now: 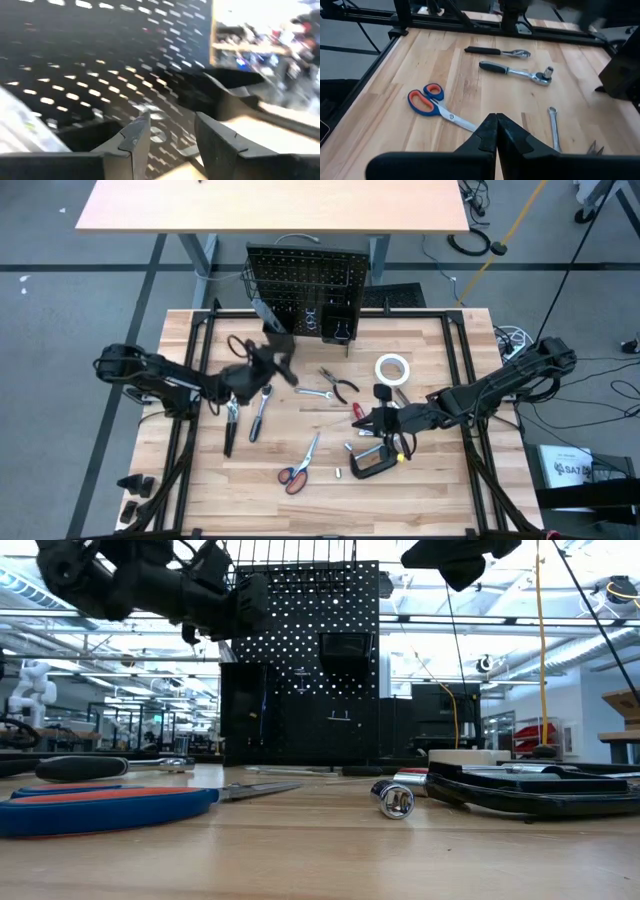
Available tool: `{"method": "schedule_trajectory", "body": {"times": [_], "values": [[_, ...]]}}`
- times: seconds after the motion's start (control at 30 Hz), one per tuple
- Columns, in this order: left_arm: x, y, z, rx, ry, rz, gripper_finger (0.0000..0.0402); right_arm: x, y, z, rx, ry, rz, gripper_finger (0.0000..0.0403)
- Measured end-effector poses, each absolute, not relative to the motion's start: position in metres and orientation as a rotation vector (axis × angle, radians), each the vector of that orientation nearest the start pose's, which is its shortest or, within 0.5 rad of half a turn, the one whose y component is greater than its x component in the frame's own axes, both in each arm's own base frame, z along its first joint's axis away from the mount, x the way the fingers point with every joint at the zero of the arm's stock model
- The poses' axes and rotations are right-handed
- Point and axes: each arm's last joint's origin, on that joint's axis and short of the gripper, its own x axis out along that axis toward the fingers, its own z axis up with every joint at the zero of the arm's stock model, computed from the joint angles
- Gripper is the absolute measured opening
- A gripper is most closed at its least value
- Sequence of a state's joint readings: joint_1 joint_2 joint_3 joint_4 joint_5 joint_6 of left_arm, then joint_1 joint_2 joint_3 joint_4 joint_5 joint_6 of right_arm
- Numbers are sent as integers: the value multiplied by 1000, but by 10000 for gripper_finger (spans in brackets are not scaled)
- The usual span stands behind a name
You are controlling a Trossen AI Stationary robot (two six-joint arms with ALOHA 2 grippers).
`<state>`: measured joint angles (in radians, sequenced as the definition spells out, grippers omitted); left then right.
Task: Hang tools onto peg board
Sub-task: Put the wrench into the left black bin on the peg board
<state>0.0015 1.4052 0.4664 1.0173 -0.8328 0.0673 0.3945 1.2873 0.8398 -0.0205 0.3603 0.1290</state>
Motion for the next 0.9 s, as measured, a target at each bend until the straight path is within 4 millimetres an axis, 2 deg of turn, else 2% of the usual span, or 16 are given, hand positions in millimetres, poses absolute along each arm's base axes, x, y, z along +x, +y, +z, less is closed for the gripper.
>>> {"method": "schedule_trajectory", "body": {"times": [0.17, 0.27, 0.4, 0.6, 0.9], "values": [[259, -7, 193, 94, 112, 607, 153, 258, 97, 258, -25, 479, -5, 0], [259, -14, 178, 42, 243, 433, 153, 259, 97, 259, -26, 475, -5, 0], [255, -13, 162, -66, 400, 306, 153, 260, 95, 260, -30, 460, -6, 0], [255, -8, 156, -131, 486, 130, 153, 261, 95, 262, -34, 442, -4, 0], [271, 21, 179, -114, 672, 117, 153, 263, 89, 262, -30, 445, -13, 0]]}}
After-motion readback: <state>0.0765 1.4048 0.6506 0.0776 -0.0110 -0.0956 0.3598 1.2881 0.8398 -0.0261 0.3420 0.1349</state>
